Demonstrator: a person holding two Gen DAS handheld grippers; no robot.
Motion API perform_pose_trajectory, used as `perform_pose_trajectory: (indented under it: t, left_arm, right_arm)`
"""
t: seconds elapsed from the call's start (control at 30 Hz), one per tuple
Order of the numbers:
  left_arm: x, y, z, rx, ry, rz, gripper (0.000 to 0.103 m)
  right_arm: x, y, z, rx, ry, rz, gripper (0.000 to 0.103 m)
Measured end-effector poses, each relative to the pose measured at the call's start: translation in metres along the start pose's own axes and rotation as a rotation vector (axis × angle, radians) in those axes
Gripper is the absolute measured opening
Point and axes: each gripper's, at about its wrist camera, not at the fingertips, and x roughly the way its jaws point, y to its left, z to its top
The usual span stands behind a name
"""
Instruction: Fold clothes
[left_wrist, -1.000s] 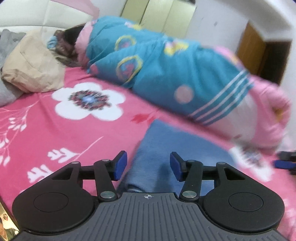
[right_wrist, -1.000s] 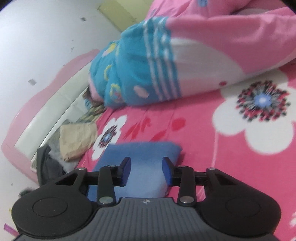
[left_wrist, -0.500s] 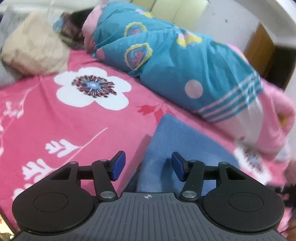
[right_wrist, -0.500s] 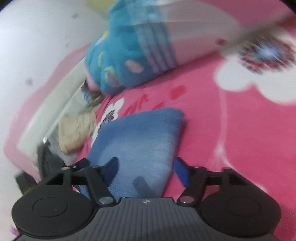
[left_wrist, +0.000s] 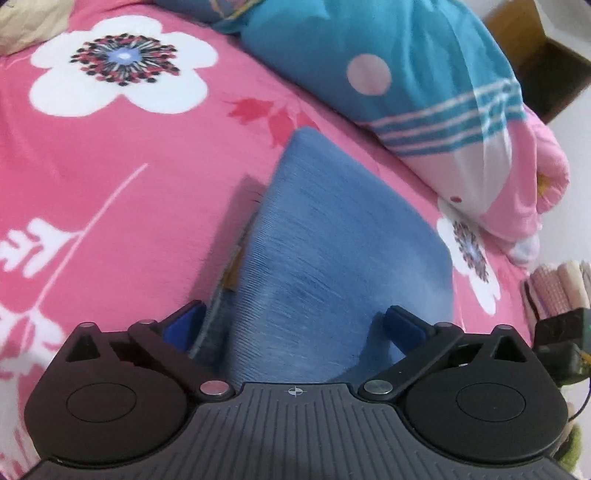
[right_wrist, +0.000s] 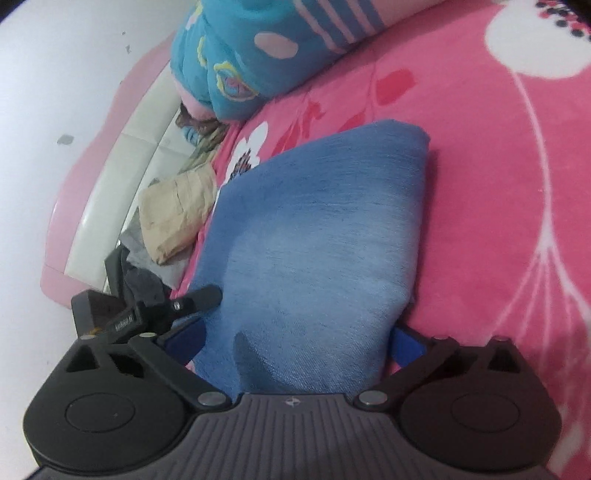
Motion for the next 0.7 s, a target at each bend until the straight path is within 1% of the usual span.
perform_pose_trajectory:
  t: [0.03,0.1,0.17,0.33,0.43,0.5,0.6,0.63,0.7]
  left_arm:
    - [0.000,-0.002,-0.002,0.002,0.001,-0.001,0.102]
    - [0.001,-0.003,-0.006,0.001,0.002,-0.003,0.102]
    - [0.001,-0.005,-0.007,-0.005,0.012,-0.010,0.102]
    - [0.002,-0.019,-0.017,0.002,0.058,-0.026,0.102]
    - [0.004,-0.040,-0.034,0.027,0.091,-0.051,0.102]
    - [0.005,-0.060,-0.051,0.069,0.106,-0.079,0.102]
    - [0.012,-0.094,-0.077,0.169,0.130,-0.120,0.102]
    - [0.014,-0.103,-0.085,0.201,0.129,-0.125,0.102]
    - [0.013,-0.109,-0.093,0.251,0.097,-0.092,0.102]
  right_arm:
    - [-0.005,-0.005,-0.002,0.017,-0.012,0.000,0.080]
    - [-0.014,-0.024,-0.005,0.077,-0.027,0.009,0.049]
    - [-0.019,-0.036,-0.005,0.115,-0.038,0.031,0.038]
    - [-0.031,-0.045,-0.001,0.124,-0.062,0.062,0.032]
    - [-0.051,-0.048,0.002,0.122,-0.088,0.058,0.030]
    - [-0.070,-0.051,0.002,0.109,-0.101,0.033,0.030]
    - [-0.106,-0.061,-0.009,0.106,-0.126,-0.016,0.030]
    - [-0.118,-0.067,-0.015,0.117,-0.134,-0.032,0.030]
    - [-0.141,-0.077,-0.030,0.145,-0.162,-0.061,0.029]
